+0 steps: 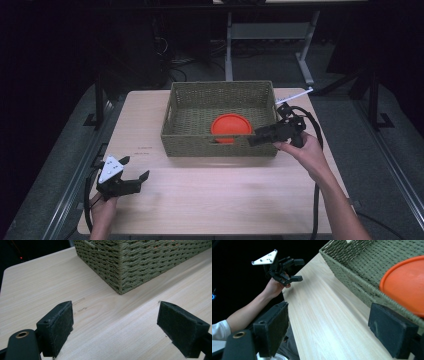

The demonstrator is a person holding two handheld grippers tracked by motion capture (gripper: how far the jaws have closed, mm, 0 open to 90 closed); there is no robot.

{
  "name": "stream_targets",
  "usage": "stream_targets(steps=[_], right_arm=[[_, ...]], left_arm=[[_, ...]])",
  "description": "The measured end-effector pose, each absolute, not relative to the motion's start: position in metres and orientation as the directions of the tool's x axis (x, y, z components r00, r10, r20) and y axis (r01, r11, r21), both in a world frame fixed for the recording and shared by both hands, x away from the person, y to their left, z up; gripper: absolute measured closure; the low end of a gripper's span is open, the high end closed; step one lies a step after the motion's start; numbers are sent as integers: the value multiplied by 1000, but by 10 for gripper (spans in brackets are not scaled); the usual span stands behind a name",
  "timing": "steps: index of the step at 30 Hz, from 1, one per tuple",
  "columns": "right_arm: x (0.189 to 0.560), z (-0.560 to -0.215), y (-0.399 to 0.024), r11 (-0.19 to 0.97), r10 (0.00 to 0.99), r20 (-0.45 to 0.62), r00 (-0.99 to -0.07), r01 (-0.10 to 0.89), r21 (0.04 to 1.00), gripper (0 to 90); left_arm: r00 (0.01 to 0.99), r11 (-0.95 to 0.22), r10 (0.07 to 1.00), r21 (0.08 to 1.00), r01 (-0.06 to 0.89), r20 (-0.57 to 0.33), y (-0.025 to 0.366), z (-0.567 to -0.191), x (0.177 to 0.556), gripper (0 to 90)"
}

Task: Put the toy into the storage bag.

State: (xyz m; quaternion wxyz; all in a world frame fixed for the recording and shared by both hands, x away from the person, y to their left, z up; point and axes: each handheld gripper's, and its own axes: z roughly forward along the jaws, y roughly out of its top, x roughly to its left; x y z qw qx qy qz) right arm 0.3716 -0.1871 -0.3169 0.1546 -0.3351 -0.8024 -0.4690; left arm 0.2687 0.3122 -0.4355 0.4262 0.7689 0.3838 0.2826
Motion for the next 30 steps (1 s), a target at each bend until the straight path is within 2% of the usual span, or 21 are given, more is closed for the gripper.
stream_targets(steps=[9,20,23,30], right_arm=[[357,-333,-201,335,433,515,-740,662,671,152],[348,-369,-219,280,421,576,-701,704,652,155],[345,-377,-224,270,430,578,-693,710,650,184],[339,-392,-230,259,439,580,-686,715,650,178]], left_arm=[[542,-343,833,872,350,110,313,-436,268,130],[536,-313,840,884,348,86,314,-436,268,130],[533,-316,841,884,346,92,314,-435,268,130],[536,-317,839,885,341,94,314,-436,268,130]])
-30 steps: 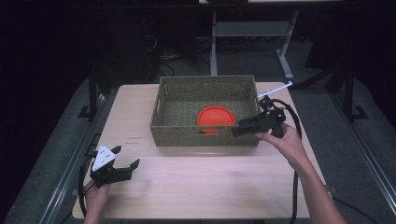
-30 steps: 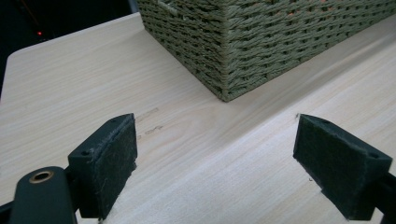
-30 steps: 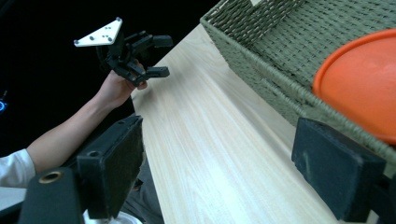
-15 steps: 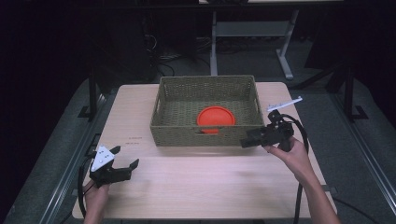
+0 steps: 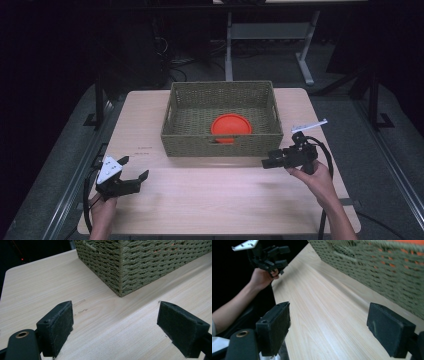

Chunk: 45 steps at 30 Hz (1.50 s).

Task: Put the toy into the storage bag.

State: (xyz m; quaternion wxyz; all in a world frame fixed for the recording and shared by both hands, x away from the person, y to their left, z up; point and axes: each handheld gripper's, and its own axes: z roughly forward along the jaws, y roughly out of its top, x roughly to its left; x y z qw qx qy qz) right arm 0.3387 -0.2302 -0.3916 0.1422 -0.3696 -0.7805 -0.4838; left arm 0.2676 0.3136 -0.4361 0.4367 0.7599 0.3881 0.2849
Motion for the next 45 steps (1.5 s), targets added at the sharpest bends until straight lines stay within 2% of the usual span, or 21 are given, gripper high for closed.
stream_targets(steps=[15,29,35,38,39,45], right_arm=[[318,-431,-259,202,484,604,-633,752,627,166],[304,-450,-274,170,515,618,-594,778,605,159],[290,-458,-285,117,514,634,-578,779,616,181],[286,-461,-289,113,529,623,-577,775,622,158],[281,-466,-294,71,514,654,-554,788,611,156],[261,-467,-307,2,515,658,-550,768,640,143]], left_arm=[[544,-327,833,881,343,98,313,-438,268,130],[544,-326,833,881,344,96,314,-439,268,130],[550,-332,829,879,341,100,312,-439,267,130],[549,-331,830,879,342,99,313,-439,268,130],[551,-328,829,880,344,94,313,-439,267,130],[557,-322,826,884,338,89,312,-439,267,130]])
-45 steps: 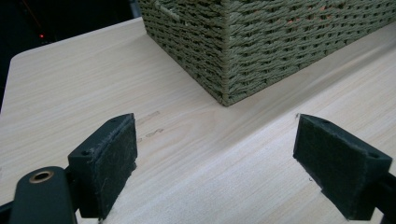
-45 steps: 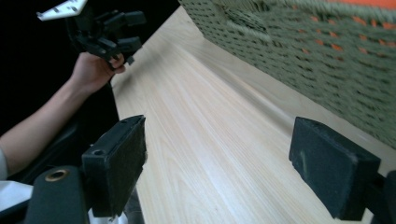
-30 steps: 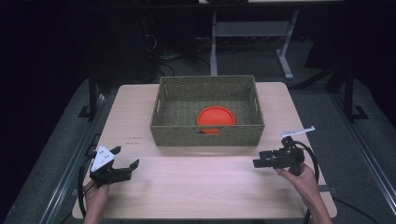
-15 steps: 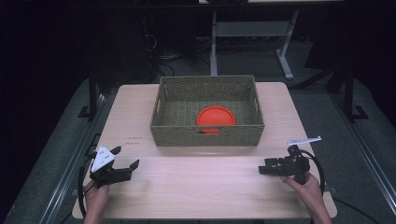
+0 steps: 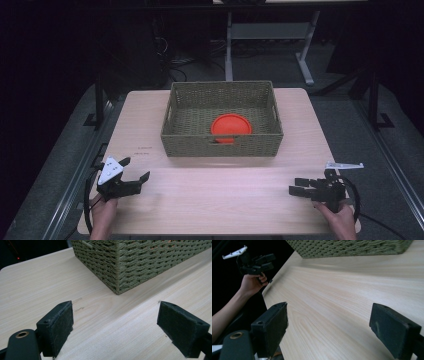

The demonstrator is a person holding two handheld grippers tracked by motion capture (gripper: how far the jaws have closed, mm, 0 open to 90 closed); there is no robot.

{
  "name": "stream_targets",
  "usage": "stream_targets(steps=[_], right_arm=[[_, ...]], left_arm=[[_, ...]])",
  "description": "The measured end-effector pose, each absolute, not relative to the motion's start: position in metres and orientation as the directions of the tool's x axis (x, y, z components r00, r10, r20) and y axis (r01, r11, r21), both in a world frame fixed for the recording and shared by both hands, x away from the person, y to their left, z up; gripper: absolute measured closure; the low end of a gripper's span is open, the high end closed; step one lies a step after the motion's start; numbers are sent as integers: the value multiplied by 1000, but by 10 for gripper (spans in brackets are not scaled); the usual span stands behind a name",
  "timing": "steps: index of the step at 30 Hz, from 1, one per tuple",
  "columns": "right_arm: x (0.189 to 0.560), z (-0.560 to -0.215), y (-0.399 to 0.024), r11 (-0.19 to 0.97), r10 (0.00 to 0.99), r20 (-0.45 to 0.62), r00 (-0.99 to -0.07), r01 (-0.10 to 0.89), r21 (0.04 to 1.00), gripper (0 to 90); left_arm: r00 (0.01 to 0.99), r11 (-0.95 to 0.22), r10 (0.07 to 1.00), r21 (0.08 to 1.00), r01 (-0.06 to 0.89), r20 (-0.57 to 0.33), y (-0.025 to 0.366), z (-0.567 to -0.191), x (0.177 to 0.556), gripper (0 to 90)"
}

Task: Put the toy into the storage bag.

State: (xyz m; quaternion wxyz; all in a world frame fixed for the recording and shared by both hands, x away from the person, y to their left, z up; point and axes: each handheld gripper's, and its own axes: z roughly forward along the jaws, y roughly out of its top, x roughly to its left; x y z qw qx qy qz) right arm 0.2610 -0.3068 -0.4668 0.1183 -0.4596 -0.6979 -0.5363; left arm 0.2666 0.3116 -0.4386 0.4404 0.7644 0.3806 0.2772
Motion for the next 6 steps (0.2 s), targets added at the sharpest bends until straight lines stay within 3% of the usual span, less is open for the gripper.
stream_targets(steps=[6], right_arm=[[247,-475,-319,-44,543,625,-560,725,688,141]], left_arm=[[558,-329,824,883,334,97,310,-438,267,130]])
